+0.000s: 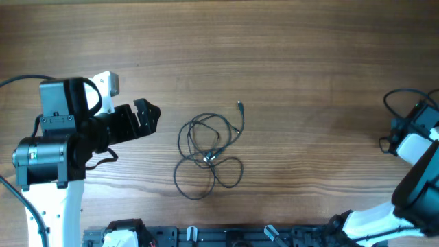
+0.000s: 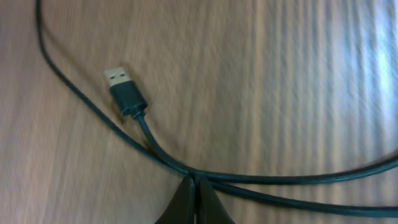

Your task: Untangle cables

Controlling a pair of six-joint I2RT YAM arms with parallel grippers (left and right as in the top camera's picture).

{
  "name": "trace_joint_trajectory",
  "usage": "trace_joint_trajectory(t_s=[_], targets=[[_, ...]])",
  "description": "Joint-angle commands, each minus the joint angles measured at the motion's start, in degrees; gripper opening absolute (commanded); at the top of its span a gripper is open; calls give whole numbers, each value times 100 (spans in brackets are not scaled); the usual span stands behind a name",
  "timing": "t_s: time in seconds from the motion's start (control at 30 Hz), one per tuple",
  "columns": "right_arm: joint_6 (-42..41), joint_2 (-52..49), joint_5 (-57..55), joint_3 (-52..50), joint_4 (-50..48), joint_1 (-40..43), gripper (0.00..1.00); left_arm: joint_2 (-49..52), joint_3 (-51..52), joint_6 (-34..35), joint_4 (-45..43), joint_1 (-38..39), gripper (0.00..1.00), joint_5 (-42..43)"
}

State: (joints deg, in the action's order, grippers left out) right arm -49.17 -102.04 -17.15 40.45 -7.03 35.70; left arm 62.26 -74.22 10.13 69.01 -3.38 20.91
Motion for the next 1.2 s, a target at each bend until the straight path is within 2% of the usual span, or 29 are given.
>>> trace_joint_trajectory(t_s=[0.0, 0.13, 0.2, 0.27, 0.33, 0.37, 0.4, 0.43, 0.47, 0.6, 0.77, 0.87, 0.9, 1.03, 1.17], targets=[[-61, -1449, 133, -96, 348, 330, 4, -2, -26, -96, -17, 28, 100, 74], [15, -1729, 262, 479, 566, 1016, 4, -2, -26, -94, -20, 28, 100, 72], [396, -1729, 382, 852, 872, 1569, 4, -2, -26, -92, -31, 28, 100, 74], [358, -1729, 920, 901, 793, 1893, 4, -2, -26, -94, -39, 28, 100, 72], [496, -1729, 951, 901, 787, 1950, 9, -2, -26, -94, -37, 28, 100, 74], [595, -1729, 953, 901, 824, 1882, 21, 0, -26, -94, -39, 28, 100, 72], [592, -1729, 994, 901, 835, 1821, 43, 0, -26, -94, -39, 28, 100, 72], [599, -1727, 1180, 901, 848, 1687, 95, 0, -26, -94, -37, 28, 100, 72], [597, -1725, 1362, 903, 844, 1578, 100, 0, -26, -94, -39, 28, 100, 72], [994, -1495, 1711, 1266, 1220, 566, 100, 0, -26, -94, -44, 28, 100, 72], [1917, -1073, 2247, 2282, 2319, -1384, 100, 0, -26, -94, -42, 28, 100, 74], [3499, -837, 3069, 2608, 3091, -2350, 100, 0, -26, -127, -42, 28, 100, 72], [3943, -758, 3418, 2610, 3342, -2653, 100, -2, -26, -352, -35, 28, 100, 72], [4795, -308, 4642, 2610, 4157, -3399, 100, 0, -26, -546, -61, 28, 100, 28], [5637, 1115, 4721, 2608, 5501, -4157, 100, 0, -26, -767, -52, 28, 100, 26]])
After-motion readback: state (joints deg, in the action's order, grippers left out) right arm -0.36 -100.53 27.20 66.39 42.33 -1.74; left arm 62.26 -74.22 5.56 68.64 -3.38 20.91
